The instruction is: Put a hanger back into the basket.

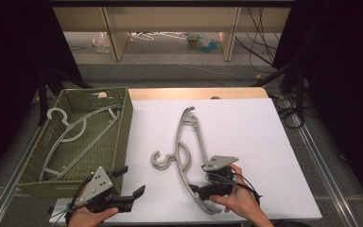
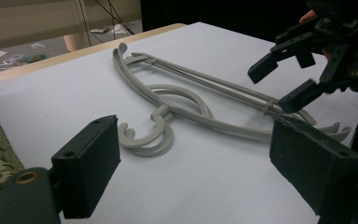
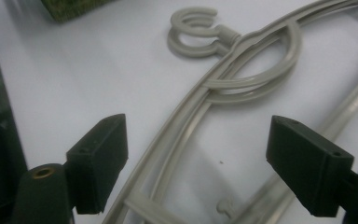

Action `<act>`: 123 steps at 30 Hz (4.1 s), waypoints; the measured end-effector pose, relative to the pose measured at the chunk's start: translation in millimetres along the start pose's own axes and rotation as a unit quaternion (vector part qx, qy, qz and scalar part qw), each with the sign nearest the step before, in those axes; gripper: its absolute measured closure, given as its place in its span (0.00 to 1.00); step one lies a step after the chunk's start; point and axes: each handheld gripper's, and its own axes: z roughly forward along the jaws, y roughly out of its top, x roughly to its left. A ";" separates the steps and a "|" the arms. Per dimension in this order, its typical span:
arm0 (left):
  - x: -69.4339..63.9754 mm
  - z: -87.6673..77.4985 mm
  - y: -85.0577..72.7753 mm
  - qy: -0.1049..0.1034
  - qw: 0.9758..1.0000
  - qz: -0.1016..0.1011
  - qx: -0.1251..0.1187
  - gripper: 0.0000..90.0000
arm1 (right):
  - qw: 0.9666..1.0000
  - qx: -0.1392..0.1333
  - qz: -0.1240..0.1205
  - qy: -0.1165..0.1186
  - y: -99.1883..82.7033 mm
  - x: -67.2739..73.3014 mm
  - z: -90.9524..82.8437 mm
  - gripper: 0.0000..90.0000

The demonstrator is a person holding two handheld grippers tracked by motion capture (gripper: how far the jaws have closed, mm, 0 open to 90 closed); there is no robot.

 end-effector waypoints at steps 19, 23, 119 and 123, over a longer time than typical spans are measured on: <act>-0.7 1.4 -2.4 -0.005 1.000 -0.009 0.003 0.19 | 0.987 0.158 -0.022 -0.024 33.7 8.8 68.7 0.53; -0.6 1.6 -3.0 -0.012 1.000 -0.005 0.008 0.19 | 0.986 0.167 -0.012 -0.020 34.6 7.9 70.7 0.58; -13.0 110.1 26.6 -0.087 0.960 0.245 0.108 0.56 | 0.985 0.036 -0.109 0.129 11.2 -14.4 -63.1 0.91; -15.8 120.7 32.7 -0.126 0.941 0.288 0.127 0.66 | 0.984 0.037 -0.116 0.132 9.1 -17.7 -61.3 0.91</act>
